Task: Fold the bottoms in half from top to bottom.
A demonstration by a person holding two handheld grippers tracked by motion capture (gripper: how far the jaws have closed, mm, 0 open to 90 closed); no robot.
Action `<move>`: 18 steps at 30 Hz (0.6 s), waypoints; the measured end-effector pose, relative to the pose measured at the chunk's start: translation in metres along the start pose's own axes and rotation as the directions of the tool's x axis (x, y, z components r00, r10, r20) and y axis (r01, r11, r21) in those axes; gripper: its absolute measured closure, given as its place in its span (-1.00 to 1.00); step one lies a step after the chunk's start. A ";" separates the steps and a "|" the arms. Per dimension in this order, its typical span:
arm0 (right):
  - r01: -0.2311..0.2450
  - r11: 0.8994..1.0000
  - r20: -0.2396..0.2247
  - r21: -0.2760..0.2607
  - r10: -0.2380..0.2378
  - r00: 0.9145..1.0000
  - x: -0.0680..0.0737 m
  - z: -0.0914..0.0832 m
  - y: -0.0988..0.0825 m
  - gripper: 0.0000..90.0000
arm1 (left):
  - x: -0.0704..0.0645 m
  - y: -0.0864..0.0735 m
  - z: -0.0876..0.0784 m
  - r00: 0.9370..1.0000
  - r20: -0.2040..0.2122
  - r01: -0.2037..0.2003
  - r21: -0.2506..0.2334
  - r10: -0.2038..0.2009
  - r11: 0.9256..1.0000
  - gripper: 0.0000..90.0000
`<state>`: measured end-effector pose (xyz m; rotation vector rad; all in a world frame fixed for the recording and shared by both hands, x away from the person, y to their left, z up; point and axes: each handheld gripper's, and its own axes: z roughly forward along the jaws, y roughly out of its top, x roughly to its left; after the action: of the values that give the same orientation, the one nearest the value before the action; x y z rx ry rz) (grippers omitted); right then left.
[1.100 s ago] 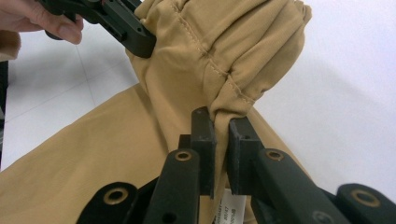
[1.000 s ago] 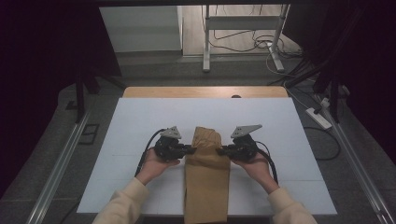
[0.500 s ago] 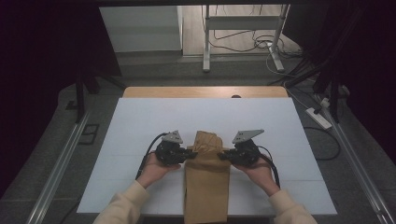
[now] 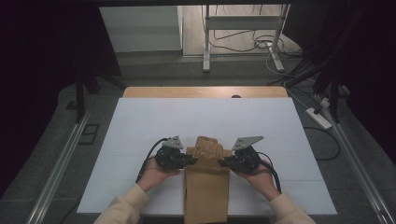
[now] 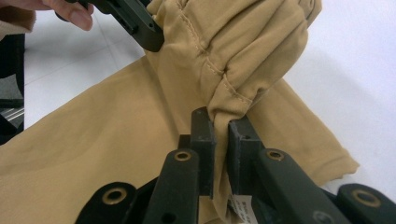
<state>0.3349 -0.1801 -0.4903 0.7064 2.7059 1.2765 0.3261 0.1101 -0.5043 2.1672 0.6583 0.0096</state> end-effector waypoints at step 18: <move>0.022 1.000 0.008 -0.003 -0.022 1.000 0.010 -0.004 -0.006 0.79 | -0.003 -0.006 -0.001 1.000 0.001 0.001 0.003 -0.001 1.000 0.72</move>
<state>0.3232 -0.1819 -0.4915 0.6772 2.6969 1.2705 0.3205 0.1122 -0.5073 2.1697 0.6590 0.0068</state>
